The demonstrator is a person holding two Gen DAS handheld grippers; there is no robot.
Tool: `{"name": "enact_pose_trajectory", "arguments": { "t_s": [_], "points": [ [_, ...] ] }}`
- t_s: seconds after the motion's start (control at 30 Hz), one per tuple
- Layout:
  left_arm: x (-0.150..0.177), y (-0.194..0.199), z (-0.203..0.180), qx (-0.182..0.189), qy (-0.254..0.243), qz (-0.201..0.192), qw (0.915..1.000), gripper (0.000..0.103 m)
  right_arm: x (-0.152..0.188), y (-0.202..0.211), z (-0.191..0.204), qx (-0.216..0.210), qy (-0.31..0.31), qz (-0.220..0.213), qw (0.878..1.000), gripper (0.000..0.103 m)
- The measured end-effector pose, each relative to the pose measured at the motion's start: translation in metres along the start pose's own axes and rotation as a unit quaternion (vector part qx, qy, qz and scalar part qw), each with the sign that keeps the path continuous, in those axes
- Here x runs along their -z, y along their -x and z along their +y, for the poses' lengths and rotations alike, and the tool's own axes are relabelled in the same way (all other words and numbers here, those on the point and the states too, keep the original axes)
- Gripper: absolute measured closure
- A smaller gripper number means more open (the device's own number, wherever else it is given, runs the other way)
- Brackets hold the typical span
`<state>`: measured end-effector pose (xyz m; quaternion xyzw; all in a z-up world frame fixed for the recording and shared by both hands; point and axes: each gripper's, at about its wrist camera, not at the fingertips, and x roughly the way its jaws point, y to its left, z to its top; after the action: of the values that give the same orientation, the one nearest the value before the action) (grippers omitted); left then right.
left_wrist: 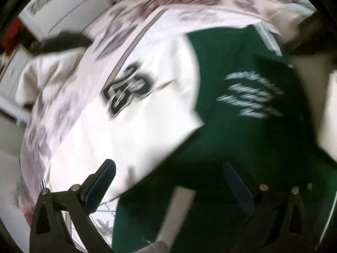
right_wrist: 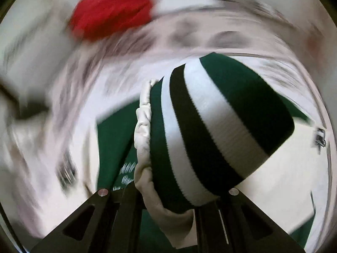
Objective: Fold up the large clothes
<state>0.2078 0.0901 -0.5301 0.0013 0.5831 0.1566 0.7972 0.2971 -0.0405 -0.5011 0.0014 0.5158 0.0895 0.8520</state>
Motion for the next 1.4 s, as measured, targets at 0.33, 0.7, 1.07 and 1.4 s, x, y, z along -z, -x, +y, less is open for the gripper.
{"name": "enact_pose_trajectory", "arguments": {
  "t_s": [0.33,0.7,1.07,1.4],
  "points": [
    [0.000,-0.017,0.019,0.031,0.010,0.023,0.9992,0.000,0.030,-0.063,-0.012,-0.134,-0.019,0.137,0.981,0.029],
    [0.058,-0.008,0.128,0.074,0.214,0.090,0.9700,0.000,0.072,-0.050,-0.118,-0.118,-0.227,0.188,0.948,0.028],
    [0.119,-0.073,0.270,0.157,0.547,0.037,0.8211,0.037,0.027,-0.051,-0.077,-0.114,-0.139,0.190,0.965,0.028],
    [0.066,-0.095,0.339,0.115,0.501,-0.030,0.8572,0.091,0.024,-0.034,0.025,-0.123,-0.075,0.146,0.979,0.027]
  ]
}}
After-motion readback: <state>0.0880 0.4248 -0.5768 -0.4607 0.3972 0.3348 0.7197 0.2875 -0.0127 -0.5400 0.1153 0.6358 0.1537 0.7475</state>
